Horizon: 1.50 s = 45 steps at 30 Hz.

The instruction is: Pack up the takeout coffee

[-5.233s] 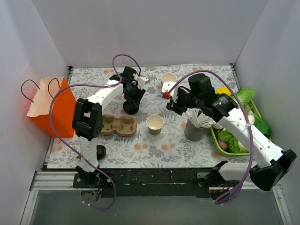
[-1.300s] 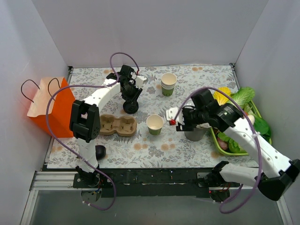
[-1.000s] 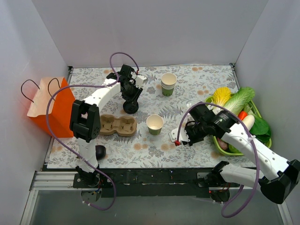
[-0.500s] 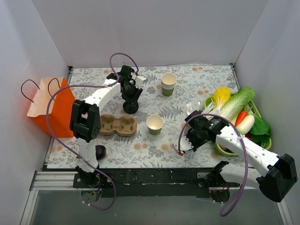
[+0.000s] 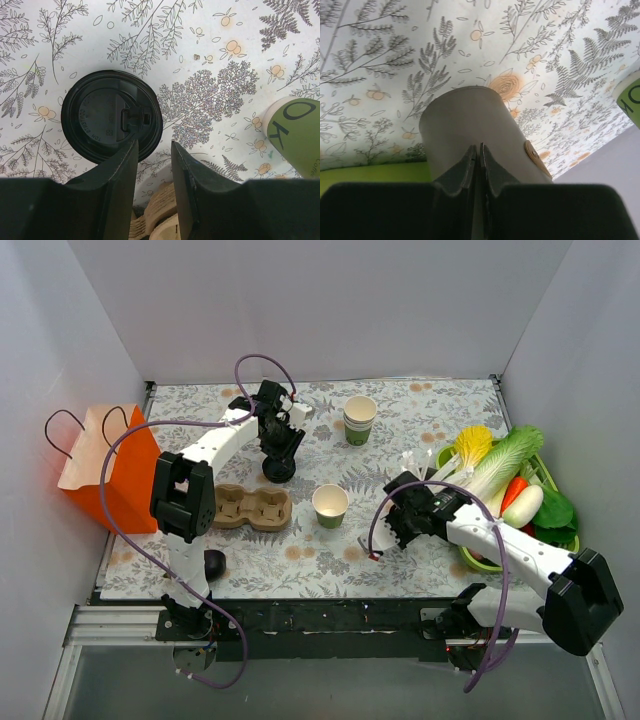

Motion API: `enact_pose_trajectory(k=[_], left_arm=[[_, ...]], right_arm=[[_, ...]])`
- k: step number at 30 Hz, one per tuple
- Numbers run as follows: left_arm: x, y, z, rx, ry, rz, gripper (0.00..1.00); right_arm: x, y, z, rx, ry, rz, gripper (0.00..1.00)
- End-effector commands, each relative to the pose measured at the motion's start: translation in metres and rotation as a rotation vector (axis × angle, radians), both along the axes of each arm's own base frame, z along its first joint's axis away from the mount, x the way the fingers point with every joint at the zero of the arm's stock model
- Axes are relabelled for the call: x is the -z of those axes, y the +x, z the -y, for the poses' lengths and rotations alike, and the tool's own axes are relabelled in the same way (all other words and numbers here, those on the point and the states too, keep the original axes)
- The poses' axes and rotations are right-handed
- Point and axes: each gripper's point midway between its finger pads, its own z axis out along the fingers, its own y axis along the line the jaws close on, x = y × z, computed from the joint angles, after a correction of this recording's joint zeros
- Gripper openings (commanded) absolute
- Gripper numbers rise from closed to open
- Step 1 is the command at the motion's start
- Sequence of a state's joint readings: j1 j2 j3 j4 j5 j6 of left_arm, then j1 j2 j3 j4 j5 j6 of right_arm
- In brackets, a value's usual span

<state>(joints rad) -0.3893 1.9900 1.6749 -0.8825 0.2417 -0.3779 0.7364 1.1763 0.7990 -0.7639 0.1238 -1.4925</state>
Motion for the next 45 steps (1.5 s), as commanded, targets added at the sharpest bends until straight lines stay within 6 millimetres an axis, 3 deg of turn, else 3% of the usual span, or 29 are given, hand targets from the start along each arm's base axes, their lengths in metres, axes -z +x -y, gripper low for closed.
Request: enact_pose_trajectory(k=[1, 8, 14, 18, 22, 26, 36, 45], left_arm=[[-0.009, 0.001, 0.002, 0.0, -0.02, 0.016, 0.33], [-0.006, -0.007, -0.003, 0.008, -0.007, 0.001, 0.34], [0.005, -0.011, -0.003, 0.016, -0.002, -0.028, 0.34], [0.01, -0.011, 0.0, 0.022, -0.014, -0.044, 0.33], [0.016, -0.01, 0.002, 0.031, -0.016, -0.057, 0.3], [0.025, -0.011, 0.001, 0.039, -0.005, -0.082, 0.26], [0.027, -0.012, -0.014, 0.032, 0.015, -0.112, 0.23], [0.015, -0.005, -0.01, 0.004, -0.025, -0.12, 0.08]], right_arm=[[-0.004, 0.026, -0.005, -0.014, 0.009, 0.101, 0.13], [-0.008, 0.061, 0.0, 0.019, 0.024, 0.135, 0.13], [-0.02, 0.086, -0.018, 0.078, 0.128, 0.126, 0.13], [-0.038, 0.079, -0.048, 0.121, 0.285, 0.021, 0.15], [-0.056, 0.074, -0.065, 0.14, 0.359, -0.009, 0.16], [-0.063, 0.065, -0.071, 0.133, 0.374, -0.032, 0.18], [-0.064, 0.063, -0.075, 0.173, 0.403, -0.056, 0.19], [-0.063, 0.063, -0.079, 0.181, 0.412, -0.064, 0.18]])
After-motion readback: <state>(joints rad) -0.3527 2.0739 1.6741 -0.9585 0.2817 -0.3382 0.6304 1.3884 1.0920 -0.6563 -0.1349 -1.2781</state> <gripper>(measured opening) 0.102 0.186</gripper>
